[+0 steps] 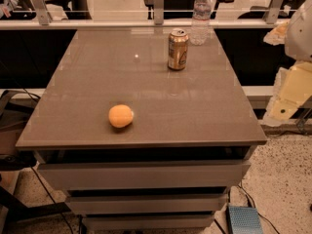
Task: Move orange near orange can
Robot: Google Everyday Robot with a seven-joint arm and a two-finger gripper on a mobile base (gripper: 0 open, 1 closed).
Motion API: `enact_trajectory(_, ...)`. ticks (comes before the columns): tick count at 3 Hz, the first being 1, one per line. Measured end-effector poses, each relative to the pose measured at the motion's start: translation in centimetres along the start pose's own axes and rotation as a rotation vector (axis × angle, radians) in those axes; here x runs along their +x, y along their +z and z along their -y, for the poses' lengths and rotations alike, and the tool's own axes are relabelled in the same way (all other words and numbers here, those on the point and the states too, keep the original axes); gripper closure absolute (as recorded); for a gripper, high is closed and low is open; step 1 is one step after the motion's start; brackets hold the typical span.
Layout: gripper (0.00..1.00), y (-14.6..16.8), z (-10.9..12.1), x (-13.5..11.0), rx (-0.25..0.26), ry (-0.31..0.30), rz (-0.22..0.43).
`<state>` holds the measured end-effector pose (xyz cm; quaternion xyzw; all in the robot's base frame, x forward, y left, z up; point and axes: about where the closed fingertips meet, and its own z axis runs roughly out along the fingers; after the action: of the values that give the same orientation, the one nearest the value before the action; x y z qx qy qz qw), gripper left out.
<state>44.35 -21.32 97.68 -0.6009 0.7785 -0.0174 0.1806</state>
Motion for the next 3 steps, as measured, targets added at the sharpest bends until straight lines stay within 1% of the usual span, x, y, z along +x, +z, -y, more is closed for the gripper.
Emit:
enact_trajectory(1, 0.0, 0.6, -1.5, -2.3, 0.011, 0.013, 0.122)
enact_trajectory(2, 0.0, 2.8, -2.9, -6.2, 0.017, 0.014, 0.29)
enact_trajectory(3, 0.0, 2.6, -2.6, -7.6, 0.034, 0.025, 0.34)
